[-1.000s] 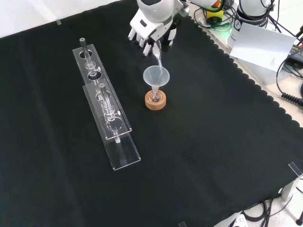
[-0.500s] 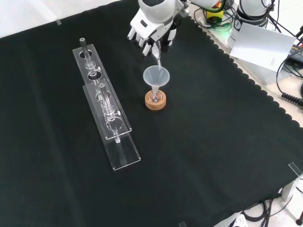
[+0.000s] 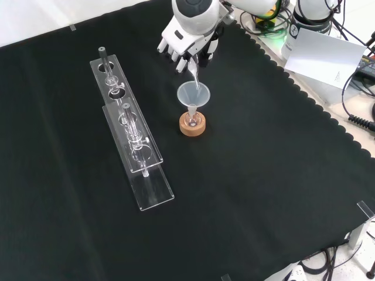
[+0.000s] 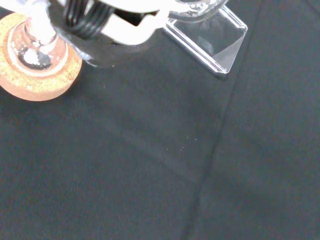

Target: Pour all the NaCl from the weighing funnel into the round-bottom flask.

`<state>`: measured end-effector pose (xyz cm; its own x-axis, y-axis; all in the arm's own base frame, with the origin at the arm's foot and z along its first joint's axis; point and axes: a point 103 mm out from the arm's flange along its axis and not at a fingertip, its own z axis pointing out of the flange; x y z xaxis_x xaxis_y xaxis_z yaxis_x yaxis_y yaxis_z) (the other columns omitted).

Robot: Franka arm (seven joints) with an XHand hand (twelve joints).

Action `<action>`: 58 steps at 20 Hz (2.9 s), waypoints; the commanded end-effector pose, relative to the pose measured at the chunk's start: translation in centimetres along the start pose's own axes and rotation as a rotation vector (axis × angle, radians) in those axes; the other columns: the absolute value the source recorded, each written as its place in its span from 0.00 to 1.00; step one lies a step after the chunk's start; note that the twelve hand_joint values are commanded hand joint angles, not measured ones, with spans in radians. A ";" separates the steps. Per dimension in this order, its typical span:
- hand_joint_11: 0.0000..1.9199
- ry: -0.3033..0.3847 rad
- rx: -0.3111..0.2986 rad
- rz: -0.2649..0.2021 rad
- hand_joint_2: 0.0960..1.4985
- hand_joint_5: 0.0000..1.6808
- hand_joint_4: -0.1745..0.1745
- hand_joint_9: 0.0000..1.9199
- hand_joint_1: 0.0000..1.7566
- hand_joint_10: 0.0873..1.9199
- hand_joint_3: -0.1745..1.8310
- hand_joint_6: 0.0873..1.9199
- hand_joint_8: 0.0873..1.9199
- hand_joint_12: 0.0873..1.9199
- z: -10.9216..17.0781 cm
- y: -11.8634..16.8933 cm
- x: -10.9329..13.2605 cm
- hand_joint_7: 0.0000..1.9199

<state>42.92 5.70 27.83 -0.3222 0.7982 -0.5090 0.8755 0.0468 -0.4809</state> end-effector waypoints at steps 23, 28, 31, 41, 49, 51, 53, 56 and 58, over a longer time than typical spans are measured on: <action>0.38 -0.084 0.016 -0.006 0.46 0.64 1.00 0.59 0.61 0.17 0.41 0.50 0.33 0.57 -0.5 0.0 -0.2 0.59; 0.38 -0.116 0.014 -0.006 0.46 0.64 1.00 0.59 0.61 0.17 0.41 0.50 0.33 0.56 -1.1 -0.1 0.4 0.59; 0.38 -0.120 0.018 0.002 0.46 0.64 1.00 0.59 0.61 0.17 0.41 0.50 0.33 0.56 -1.4 -0.2 0.7 0.59; 0.39 -0.165 0.020 0.001 0.46 0.64 1.00 0.59 0.61 0.17 0.41 0.50 0.33 0.56 -2.0 0.0 0.9 0.59; 0.39 -0.173 0.020 -0.001 0.46 0.64 1.00 0.59 0.61 0.17 0.41 0.50 0.33 0.56 -1.9 0.1 0.8 0.58; 0.39 -0.183 0.024 0.004 0.46 0.64 1.00 0.59 0.61 0.17 0.41 0.50 0.33 0.56 -2.0 0.1 0.9 0.58; 0.39 -0.189 0.025 0.008 0.46 0.64 1.00 0.59 0.61 0.17 0.41 0.50 0.33 0.56 -2.1 0.1 0.9 0.58; 0.39 -0.199 0.026 0.009 0.46 0.64 1.00 0.59 0.61 0.17 0.42 0.50 0.33 0.56 -2.0 0.2 0.9 0.58; 0.39 -0.208 0.026 0.011 0.46 0.64 1.00 0.59 0.61 0.17 0.42 0.50 0.33 0.56 -2.1 0.1 0.9 0.58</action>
<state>43.51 7.70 28.75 -0.3819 0.6666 -0.6401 0.8696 0.0247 -0.4931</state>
